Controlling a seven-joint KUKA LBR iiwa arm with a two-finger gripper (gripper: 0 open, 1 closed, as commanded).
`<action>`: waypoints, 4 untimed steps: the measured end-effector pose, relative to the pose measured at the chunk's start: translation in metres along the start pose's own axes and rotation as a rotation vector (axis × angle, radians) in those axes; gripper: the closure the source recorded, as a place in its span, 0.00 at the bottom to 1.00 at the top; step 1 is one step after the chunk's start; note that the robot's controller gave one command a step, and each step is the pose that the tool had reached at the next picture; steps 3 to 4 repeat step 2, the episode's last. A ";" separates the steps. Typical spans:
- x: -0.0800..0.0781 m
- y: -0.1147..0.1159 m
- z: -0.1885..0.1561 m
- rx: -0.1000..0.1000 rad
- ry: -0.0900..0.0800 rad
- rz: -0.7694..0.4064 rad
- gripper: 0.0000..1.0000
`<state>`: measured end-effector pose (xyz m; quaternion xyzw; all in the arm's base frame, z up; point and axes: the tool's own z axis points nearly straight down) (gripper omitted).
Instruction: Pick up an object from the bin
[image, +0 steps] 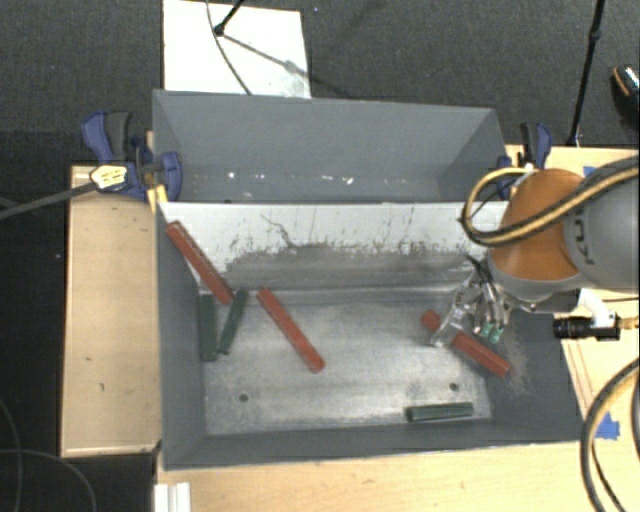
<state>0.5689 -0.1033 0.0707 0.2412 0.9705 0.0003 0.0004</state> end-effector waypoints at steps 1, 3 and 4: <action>0.001 0.009 -0.101 -0.003 -0.009 0.017 1.00; 0.009 0.007 -0.199 -0.003 -0.010 -0.009 1.00; 0.009 0.007 -0.199 -0.003 -0.010 -0.009 1.00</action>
Offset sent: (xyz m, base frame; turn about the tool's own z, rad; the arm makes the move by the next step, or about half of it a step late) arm 0.0004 0.0084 0.0953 0.0206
